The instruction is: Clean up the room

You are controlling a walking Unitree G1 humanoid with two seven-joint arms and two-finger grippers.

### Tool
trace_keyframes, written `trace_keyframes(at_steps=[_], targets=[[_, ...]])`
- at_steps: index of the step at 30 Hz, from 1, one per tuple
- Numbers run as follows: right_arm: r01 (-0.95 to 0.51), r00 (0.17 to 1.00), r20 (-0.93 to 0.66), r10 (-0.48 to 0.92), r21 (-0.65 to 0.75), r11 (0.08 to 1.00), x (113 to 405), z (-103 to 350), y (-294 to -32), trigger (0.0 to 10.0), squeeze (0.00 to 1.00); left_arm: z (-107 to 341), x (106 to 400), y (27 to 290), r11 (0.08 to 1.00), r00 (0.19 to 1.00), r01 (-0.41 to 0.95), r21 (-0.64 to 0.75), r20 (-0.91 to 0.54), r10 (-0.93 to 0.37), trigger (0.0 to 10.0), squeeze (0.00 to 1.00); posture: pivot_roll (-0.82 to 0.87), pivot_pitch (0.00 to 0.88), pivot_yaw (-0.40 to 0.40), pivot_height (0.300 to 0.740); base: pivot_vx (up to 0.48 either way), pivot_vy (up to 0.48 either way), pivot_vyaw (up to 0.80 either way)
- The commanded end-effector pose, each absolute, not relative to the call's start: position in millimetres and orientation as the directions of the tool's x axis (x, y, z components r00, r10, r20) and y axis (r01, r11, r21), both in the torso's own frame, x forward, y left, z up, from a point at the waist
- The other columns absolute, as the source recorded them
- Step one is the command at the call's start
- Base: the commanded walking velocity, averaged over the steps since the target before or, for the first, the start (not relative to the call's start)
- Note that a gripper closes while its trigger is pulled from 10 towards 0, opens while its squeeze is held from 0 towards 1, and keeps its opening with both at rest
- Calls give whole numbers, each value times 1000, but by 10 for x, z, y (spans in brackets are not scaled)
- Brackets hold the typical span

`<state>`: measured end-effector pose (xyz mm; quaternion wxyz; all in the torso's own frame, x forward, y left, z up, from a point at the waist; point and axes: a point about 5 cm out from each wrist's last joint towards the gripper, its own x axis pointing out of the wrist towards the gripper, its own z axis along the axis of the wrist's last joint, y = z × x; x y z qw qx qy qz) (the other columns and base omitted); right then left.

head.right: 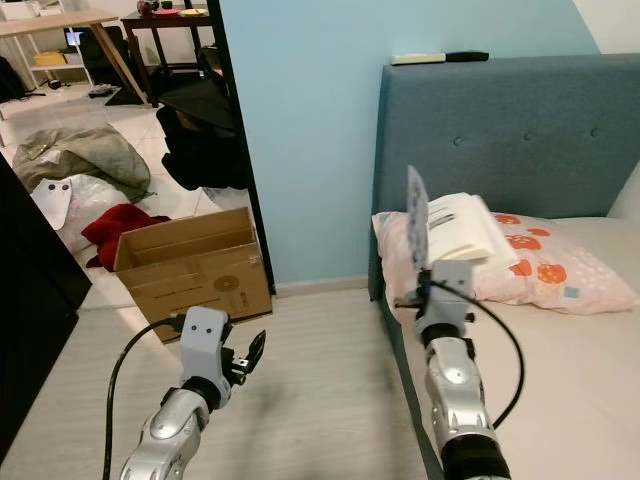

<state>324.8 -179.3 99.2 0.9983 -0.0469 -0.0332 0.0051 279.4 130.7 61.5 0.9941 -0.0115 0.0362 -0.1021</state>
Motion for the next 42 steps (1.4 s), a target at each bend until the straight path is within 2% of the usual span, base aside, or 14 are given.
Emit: trace_keyframes(at_steps=[1, 5, 11, 19, 23, 30, 38, 42], targets=[[-30, 997, 70, 39, -129, 991, 3224, 958, -1742, 10000, 0, 625, 2794, 1309, 978, 975, 207, -19, -73, -208, 10000, 0, 56, 58, 23, 740, 0, 0, 0], [-16, 998, 65, 25, -136, 991, 3215, 933, -1735, 10000, 0, 628, 2796, 1303, 977, 975, 210, -18, -73, -211, 10000, 0, 55, 61, 22, 740, 0, 0, 0], [5, 1000, 31, -4, -22, 1000, 3207, 877, -1733, 10000, 0, 667, 2837, 1243, 972, 970, 234, -14, -70, -235, 10000, 0, 50, 65, 19, 740, 0, 0, 0], [10, 1000, 3, -10, 1, 1000, 3172, 813, -1742, 10000, 0, 655, 2838, 1223, 972, 969, 233, -34, -82, -235, 10000, 0, 42, 70, 19, 740, 0, 0, 0], [-9, 999, -41, 11, 46, 999, 3130, 719, -1701, 10000, 0, 624, 2858, 1264, 983, 977, 183, -28, -107, -185, 10000, 0, 35, 75, 14, 740, 0, 0, 0], [-58, 993, -103, 61, 29, 998, 3073, 600, -1631, 10000, 0, 584, 2872, 1309, 989, 979, 146, -17, -138, -147, 10000, 0, 29, 81, 9, 740, 0, 0, 0], [-40, 983, -178, 43, 22, 999, 3012, 466, -1640, 10000, 0, 576, 2853, 1293, 988, 978, 156, -16, -138, -156, 10000, 0, 29, 77, 7, 740, 0, 0, 0], [-30, 982, -185, 34, 23, 999, 3006, 453, -1681, 10000, 0, 577, 2856, 1286, 988, 978, 156, -8, -137, -156, 10000, 0, 25, 77, 6, 740, 0, 0, -800]])
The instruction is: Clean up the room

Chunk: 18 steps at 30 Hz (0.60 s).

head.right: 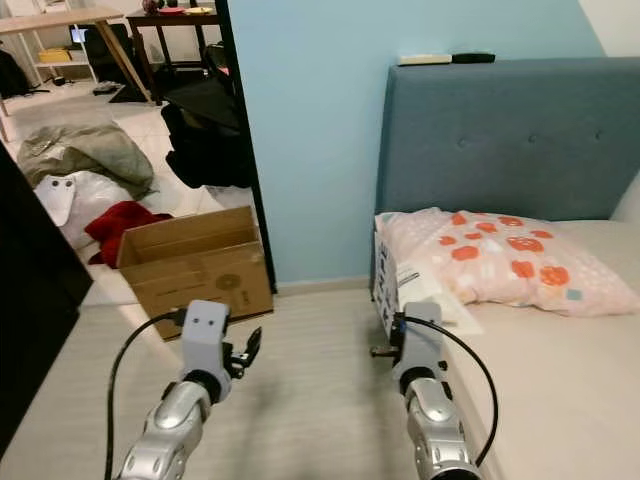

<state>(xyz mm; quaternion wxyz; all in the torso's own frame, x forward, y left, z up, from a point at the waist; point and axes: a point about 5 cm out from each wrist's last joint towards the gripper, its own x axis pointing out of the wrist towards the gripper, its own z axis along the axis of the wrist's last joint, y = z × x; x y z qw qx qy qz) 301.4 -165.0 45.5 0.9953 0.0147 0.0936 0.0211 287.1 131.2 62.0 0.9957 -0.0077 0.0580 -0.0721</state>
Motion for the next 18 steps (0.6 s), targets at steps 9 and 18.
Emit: trace_keyframes(at_steps=[9, 18], targets=[[-7, 983, -182, 9, 9, 1000, 3035, 485, -1778, 10000, 0, 580, 2846, 1284, 988, 979, 156, -17, -130, -157, 10000, 0, 23, 71, 3, 740, 0, 0, -800], [10, 984, -178, -10, -2, 1000, 3054, 510, -1876, 10000, 0, 568, 2833, 1280, 987, 978, 160, -25, -135, -162, 10000, 0, 16, 64, -4, 740, 0, 0, -800]])
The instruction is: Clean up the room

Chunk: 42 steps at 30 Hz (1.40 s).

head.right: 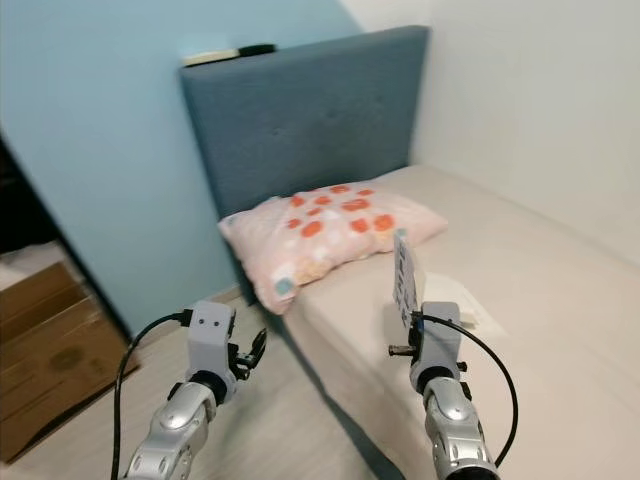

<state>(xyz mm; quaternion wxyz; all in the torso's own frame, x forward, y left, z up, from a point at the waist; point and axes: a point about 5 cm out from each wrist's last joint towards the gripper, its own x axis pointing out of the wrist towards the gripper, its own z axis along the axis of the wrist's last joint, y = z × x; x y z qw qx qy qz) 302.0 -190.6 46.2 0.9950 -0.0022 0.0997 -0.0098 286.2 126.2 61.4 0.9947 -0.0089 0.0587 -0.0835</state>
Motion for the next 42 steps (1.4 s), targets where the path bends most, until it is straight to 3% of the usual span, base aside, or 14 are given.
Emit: trace_keyframes(at_steps=[1, 16, 29, 42], targets=[[12, 984, -179, -12, -4, 1000, 3054, 509, -1895, 10000, 0, 569, 2835, 1278, 987, 978, 157, -23, -133, -158, 10000, 0, 14, 61, -10, 740, 0, 0, -800], [15, 986, -163, -14, 6, 1000, 3088, 551, -1930, 10000, 0, 585, 2853, 1306, 991, 984, 128, -26, -123, -131, 10000, 0, 13, 71, -15, 740, 0, 0, -782], [-114, 983, -130, 129, 113, 987, 3123, 611, -1718, 10000, 0, 577, 2845, 1336, 995, 986, 99, -27, -129, -102, 10000, 0, 13, 76, -20, 740, 0, 0, 0], [-136, 978, -145, 153, 126, 983, 3117, 583, -1666, 10000, 0, 579, 2853, 1308, 994, 986, 100, -39, -133, -104, 10000, 0, 11, 81, -15, 740, 0, 0, 0]])
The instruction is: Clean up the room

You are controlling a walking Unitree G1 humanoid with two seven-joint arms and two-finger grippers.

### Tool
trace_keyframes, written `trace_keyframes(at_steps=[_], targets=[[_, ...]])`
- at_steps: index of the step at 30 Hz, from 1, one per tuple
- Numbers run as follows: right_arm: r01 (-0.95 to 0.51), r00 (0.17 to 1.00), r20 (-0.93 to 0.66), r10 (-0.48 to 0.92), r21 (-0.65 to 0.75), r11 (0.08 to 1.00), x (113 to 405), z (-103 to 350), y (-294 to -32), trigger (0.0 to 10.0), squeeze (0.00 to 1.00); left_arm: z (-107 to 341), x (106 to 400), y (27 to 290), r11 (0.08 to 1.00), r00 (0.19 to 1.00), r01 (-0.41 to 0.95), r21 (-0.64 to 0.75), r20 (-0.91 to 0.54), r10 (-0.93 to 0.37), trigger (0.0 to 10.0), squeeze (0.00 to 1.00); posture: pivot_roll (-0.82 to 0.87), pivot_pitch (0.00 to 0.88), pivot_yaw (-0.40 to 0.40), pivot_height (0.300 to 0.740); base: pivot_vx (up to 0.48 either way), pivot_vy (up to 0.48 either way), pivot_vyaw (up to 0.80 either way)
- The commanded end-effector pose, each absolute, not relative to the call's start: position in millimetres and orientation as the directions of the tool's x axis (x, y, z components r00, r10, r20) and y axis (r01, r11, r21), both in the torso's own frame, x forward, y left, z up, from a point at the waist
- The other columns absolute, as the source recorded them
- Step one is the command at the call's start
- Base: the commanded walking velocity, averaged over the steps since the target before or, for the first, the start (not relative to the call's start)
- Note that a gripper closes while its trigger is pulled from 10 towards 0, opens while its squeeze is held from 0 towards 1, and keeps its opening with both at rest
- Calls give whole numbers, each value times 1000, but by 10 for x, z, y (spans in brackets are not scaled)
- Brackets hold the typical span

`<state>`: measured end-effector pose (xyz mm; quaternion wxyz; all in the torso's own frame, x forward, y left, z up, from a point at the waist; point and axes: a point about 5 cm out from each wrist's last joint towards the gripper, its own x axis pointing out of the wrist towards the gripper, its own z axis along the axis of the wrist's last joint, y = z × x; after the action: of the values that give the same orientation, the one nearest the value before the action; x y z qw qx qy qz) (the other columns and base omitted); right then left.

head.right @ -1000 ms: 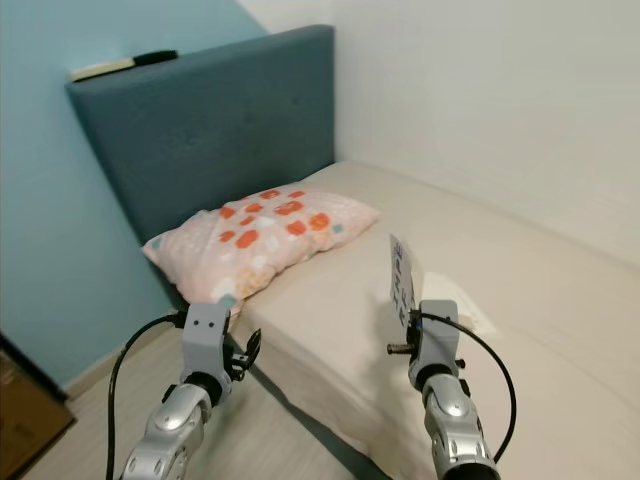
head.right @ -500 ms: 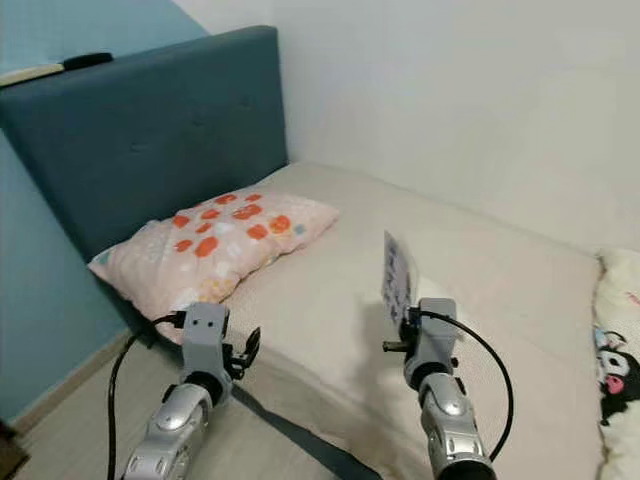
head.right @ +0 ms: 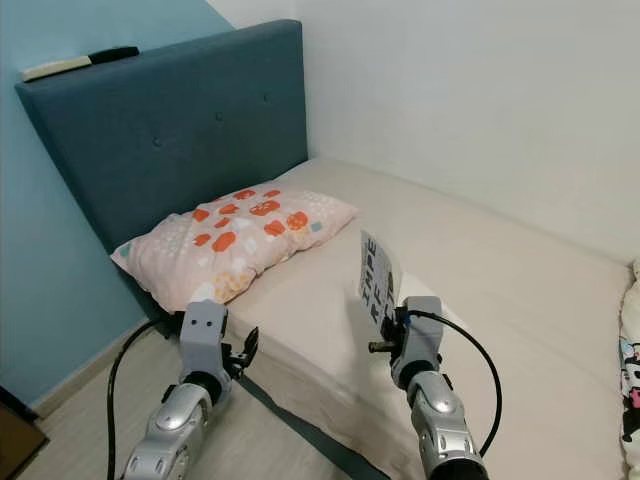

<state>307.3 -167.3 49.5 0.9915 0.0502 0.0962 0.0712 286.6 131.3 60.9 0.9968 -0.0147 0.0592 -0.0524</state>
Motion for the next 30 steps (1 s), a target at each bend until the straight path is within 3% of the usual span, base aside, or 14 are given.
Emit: trace_keyframes(at_steps=[1, 12, 25, 30], targets=[[-139, 977, -142, 157, 130, 982, 3116, 588, -1666, 10000, 0, 579, 2851, 1304, 994, 985, 101, -39, -133, -106, 10000, 0, 10, 80, -14, 740, 0, 0, 0], [-147, 977, -137, 166, 135, 980, 3109, 593, -1645, 10000, 0, 594, 2858, 1296, 992, 985, 115, -55, -124, -121, 10000, 0, 10, 78, -14, 740, 0, 0, 0], [-150, 975, -142, 169, 135, 979, 3092, 577, -1632, 10000, 0, 626, 2857, 1284, 989, 985, 131, -74, -101, -138, 10000, 0, 8, 79, -13, 740, 391, 0, 0], [-148, 976, -142, 167, 133, 980, 3085, 576, -1636, 10000, 0, 634, 2859, 1293, 991, 988, 124, -59, -89, -129, 10000, 0, 8, 79, -13, 740, 124, 0, 0]])
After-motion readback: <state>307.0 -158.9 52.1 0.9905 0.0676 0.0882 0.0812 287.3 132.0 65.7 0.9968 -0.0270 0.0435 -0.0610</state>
